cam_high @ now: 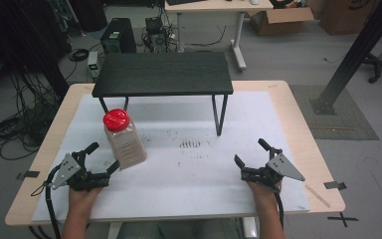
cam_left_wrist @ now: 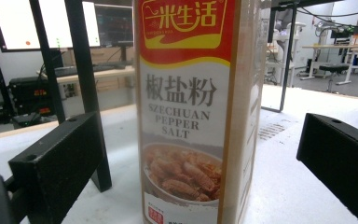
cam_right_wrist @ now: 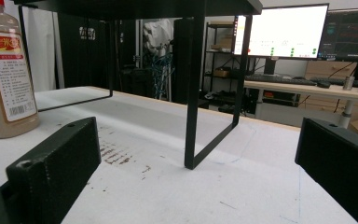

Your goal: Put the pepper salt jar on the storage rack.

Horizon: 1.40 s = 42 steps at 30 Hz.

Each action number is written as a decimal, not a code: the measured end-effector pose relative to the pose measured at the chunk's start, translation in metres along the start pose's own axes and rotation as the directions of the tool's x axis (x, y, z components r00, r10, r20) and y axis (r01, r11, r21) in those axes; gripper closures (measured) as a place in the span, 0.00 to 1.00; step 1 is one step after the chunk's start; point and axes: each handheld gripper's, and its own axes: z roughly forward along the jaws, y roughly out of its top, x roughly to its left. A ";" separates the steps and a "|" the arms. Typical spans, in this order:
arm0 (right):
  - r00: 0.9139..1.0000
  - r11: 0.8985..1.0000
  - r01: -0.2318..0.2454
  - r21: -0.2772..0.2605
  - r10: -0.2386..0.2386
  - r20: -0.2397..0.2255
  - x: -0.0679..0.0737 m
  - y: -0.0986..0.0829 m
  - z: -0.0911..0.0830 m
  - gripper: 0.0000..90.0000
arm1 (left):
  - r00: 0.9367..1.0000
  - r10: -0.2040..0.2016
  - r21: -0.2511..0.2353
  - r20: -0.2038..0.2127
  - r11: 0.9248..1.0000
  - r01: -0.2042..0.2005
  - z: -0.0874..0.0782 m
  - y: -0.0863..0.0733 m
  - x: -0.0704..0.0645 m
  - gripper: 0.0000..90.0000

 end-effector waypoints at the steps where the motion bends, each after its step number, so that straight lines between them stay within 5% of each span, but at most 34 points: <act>1: 1.000 1.000 0.000 0.000 0.000 0.000 0.000 0.000 0.000 0.00 | 1.000 0.000 0.001 0.000 1.000 0.000 0.000 0.000 0.000 0.01; 20: 1.000 1.000 0.004 0.002 -0.004 0.000 0.000 0.000 0.000 0.00 | 1.000 -0.014 0.012 -0.024 1.000 0.014 0.001 0.001 0.001 0.00; 26: 1.000 1.000 0.004 0.004 -0.004 0.000 0.000 0.000 0.001 0.00 | 0.998 -0.055 0.025 0.012 0.998 0.054 0.000 0.005 0.005 0.00; 42: 1.000 1.000 0.002 0.003 -0.002 0.000 0.000 0.000 0.001 0.00 | 0.995 -0.041 0.067 0.087 0.997 0.035 0.013 0.036 0.012 0.00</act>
